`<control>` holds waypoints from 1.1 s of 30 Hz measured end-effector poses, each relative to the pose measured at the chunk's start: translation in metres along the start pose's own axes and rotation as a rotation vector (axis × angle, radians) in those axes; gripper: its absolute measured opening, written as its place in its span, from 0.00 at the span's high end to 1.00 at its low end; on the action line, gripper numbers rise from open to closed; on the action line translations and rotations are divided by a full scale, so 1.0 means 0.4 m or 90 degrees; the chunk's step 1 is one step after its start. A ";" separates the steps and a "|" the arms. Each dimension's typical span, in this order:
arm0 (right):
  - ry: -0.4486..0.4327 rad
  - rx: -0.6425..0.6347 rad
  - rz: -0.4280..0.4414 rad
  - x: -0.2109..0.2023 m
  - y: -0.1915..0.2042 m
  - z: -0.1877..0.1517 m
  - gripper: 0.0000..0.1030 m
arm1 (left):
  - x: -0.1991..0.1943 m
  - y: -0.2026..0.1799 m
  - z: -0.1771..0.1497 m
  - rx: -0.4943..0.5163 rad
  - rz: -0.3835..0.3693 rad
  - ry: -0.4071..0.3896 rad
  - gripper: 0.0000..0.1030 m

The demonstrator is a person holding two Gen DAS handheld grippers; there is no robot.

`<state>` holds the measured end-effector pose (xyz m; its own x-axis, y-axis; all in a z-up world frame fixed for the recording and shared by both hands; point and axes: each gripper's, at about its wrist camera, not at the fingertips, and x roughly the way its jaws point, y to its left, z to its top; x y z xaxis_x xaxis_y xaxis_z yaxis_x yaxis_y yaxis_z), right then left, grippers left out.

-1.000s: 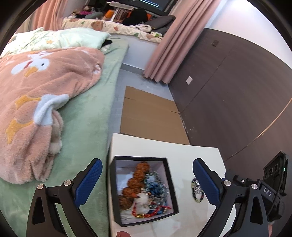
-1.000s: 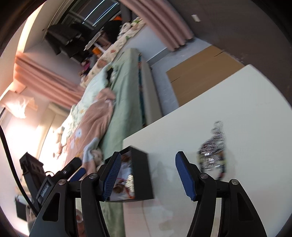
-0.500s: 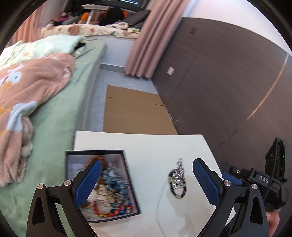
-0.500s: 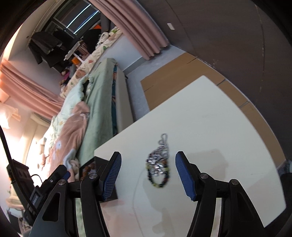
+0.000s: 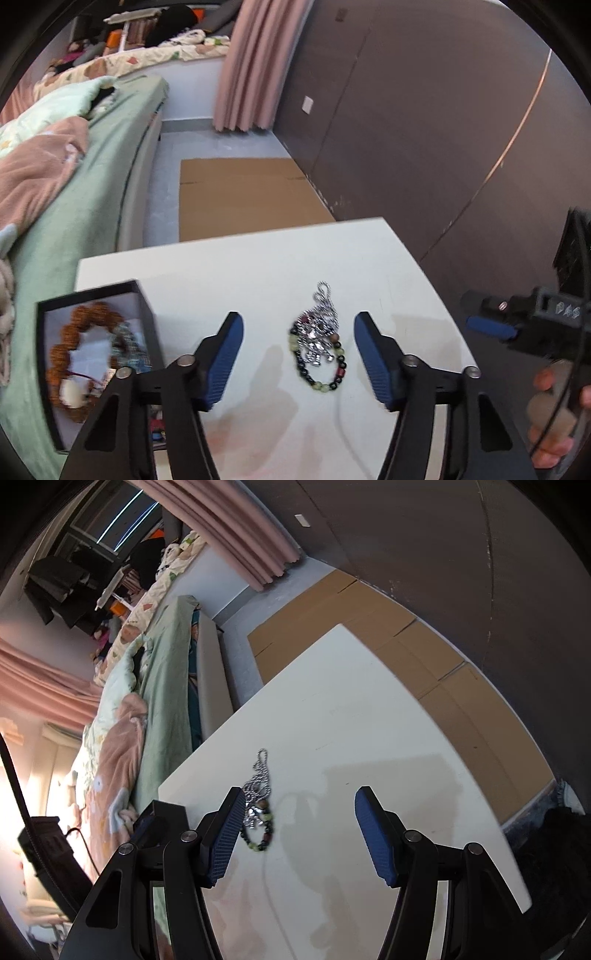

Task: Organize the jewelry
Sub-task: 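Grasp the silver chain necklace by its figure pendant with the left gripper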

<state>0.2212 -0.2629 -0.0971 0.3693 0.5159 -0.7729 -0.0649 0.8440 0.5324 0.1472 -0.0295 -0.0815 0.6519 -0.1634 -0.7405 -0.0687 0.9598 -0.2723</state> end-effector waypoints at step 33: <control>0.027 0.030 0.007 -0.003 -0.071 0.046 0.40 | 0.185 -0.089 -0.058 0.069 0.056 0.088 0.71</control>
<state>0.2396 -0.2903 -0.1050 0.3290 0.5319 -0.7803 -0.0240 0.8307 0.5562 0.1804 -0.0811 -0.1410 0.5360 -0.1000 -0.8383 -0.0344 0.9896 -0.1400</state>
